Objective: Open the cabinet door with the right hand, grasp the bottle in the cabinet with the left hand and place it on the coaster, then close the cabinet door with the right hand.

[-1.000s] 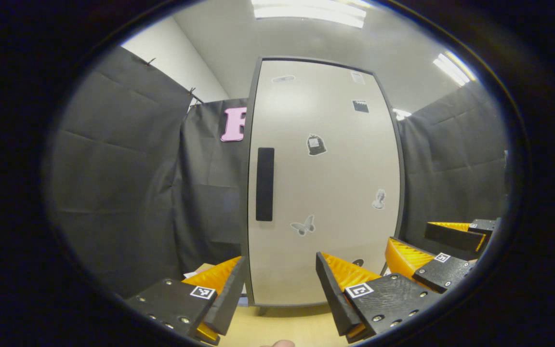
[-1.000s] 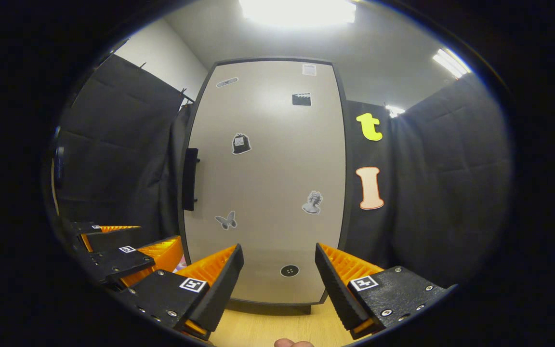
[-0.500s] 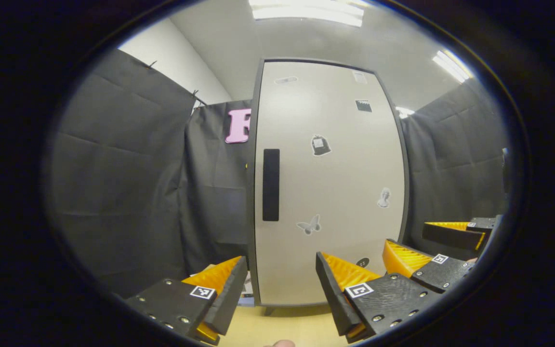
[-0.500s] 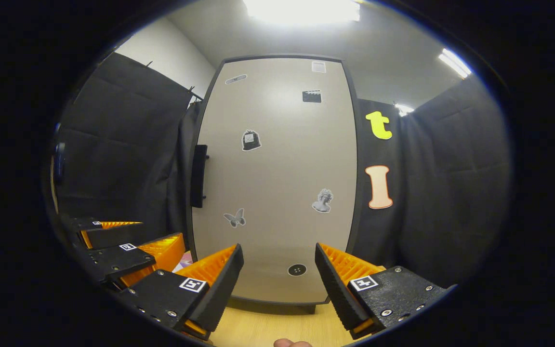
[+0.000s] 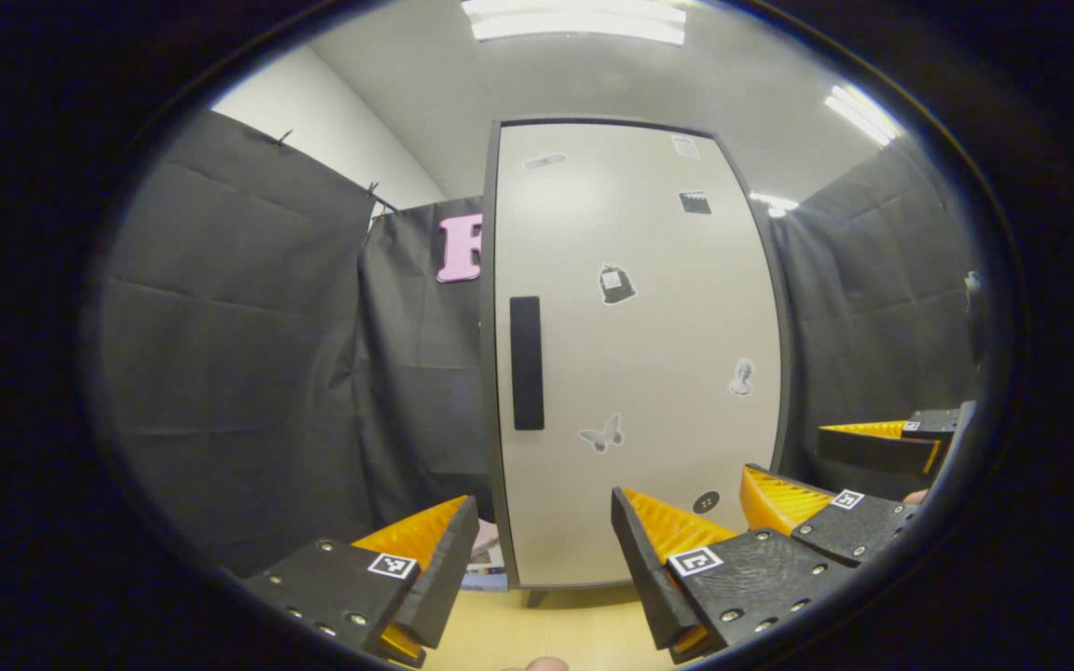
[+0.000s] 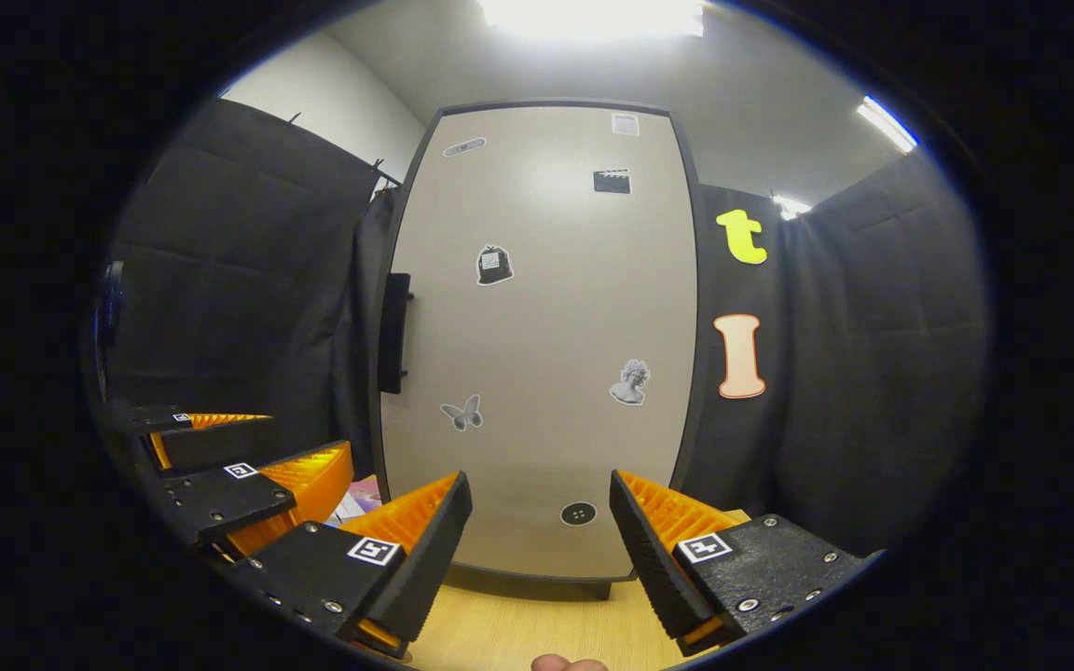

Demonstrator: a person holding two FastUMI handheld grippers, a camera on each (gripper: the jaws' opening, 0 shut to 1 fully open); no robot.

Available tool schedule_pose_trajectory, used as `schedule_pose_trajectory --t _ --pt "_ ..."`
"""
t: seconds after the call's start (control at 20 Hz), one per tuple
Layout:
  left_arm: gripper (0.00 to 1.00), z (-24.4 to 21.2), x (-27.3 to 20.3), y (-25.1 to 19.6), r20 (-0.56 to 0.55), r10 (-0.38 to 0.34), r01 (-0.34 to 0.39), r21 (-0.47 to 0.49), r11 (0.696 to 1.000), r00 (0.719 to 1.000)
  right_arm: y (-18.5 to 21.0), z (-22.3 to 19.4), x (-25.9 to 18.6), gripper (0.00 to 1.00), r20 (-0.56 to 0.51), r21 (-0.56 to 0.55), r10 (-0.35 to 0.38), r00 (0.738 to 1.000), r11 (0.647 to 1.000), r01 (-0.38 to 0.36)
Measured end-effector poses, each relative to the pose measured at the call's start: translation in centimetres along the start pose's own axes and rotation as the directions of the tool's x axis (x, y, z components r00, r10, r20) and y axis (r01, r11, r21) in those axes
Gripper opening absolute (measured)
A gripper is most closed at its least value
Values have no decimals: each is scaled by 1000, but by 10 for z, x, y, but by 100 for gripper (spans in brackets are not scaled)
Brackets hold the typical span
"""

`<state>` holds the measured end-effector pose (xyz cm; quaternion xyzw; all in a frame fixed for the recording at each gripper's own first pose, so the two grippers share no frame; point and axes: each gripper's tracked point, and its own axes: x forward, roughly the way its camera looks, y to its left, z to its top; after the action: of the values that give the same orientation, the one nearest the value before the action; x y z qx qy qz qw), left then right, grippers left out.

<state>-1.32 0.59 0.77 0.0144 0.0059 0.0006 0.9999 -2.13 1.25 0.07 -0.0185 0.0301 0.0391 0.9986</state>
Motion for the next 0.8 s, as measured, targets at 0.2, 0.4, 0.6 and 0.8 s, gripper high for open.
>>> schedule_pose_trajectory --t 0.2,0.4,0.6,0.8 --pt "86 6 -15 16 18 23 -23 10 1000 1000 4 10 2 93 26 -16 2 1000 1000 -1" --pt "82 5 -37 38 20 41 -41 21 999 999 -1 15 12 95 33 -7 -16 999 1000 17" --pt "82 -8 -63 52 -7 44 -44 -4 999 999 -3 23 33 95 46 -5 -28 999 1000 28" --pt "82 -16 -82 56 -12 41 -41 -62 997 999 0 37 58 95 63 -8 -35 997 999 36"
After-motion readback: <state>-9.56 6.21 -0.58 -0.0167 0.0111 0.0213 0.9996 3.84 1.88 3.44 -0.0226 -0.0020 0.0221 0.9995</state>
